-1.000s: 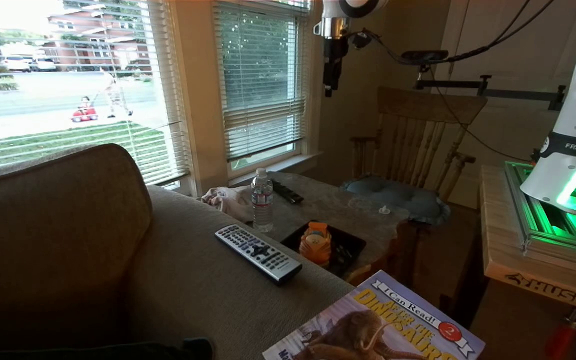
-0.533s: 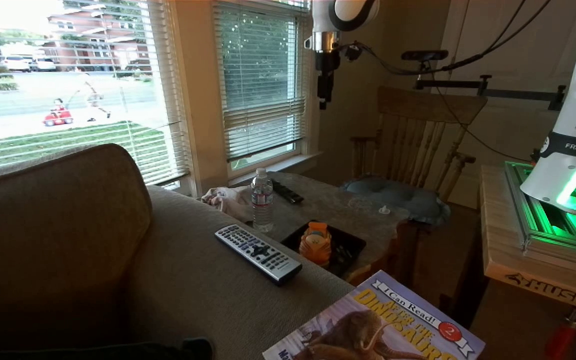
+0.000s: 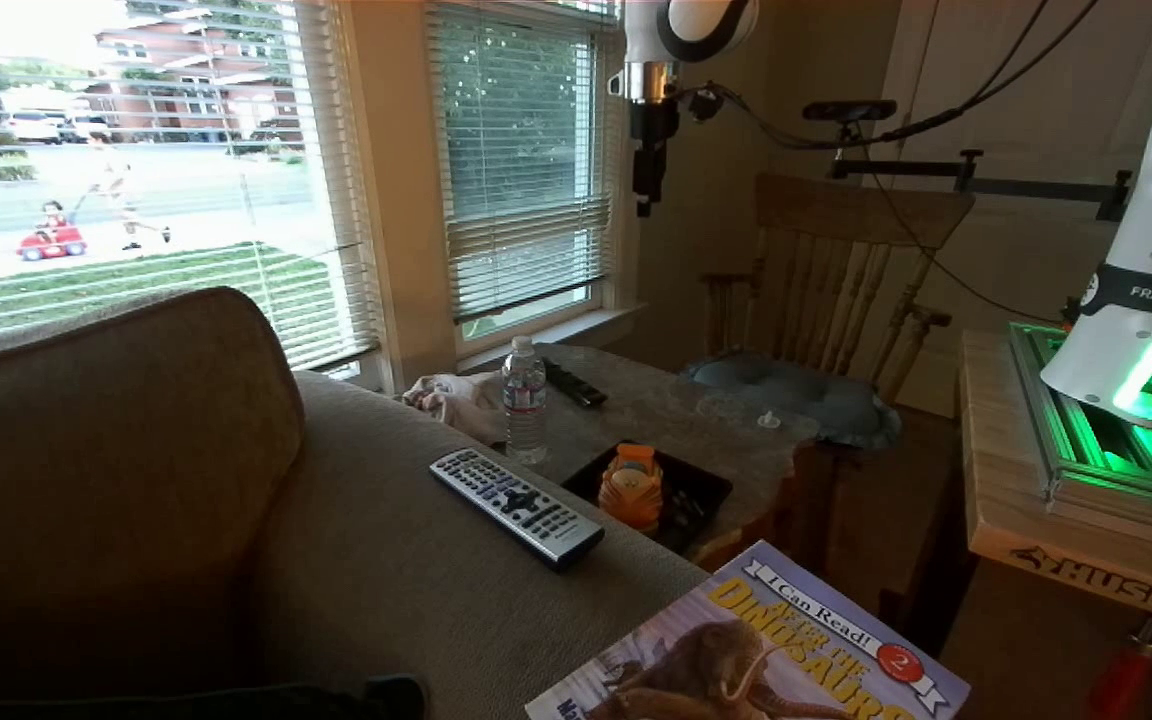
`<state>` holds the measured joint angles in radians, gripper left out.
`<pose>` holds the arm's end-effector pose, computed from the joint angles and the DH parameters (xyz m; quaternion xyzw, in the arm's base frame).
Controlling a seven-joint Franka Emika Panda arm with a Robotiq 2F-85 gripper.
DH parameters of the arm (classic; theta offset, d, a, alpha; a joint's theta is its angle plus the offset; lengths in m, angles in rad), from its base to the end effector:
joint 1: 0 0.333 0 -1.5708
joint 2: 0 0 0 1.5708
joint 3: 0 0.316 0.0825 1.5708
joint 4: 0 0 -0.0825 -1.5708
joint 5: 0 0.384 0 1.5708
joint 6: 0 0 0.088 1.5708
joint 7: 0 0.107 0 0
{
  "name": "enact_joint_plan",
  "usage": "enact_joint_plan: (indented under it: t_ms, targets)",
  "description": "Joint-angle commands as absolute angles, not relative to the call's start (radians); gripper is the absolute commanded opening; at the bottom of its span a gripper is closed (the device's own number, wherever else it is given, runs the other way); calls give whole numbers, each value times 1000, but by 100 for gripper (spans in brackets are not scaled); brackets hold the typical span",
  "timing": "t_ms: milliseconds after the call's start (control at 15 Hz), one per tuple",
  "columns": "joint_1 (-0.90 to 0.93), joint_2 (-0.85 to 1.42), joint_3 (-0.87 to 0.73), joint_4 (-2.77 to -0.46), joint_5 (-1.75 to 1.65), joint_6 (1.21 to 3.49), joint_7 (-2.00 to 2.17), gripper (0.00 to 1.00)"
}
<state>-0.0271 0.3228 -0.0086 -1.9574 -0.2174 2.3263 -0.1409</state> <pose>0.6162 -0.0256 0.3165 0.9885 0.1249 0.0155 0.0837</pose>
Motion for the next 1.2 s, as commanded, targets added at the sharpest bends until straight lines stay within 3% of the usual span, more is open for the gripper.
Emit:
enact_joint_plan:
  t_ms: [0,933,1000,1133]
  targets:
    - [-28,362,0,-1925,-195,2388,-171,100]
    - [11,737,107,-1505,-180,2314,-359,100]
    - [13,674,86,-1608,-206,2383,-323,100]
    - [17,709,93,-1560,-204,2351,-328,100]
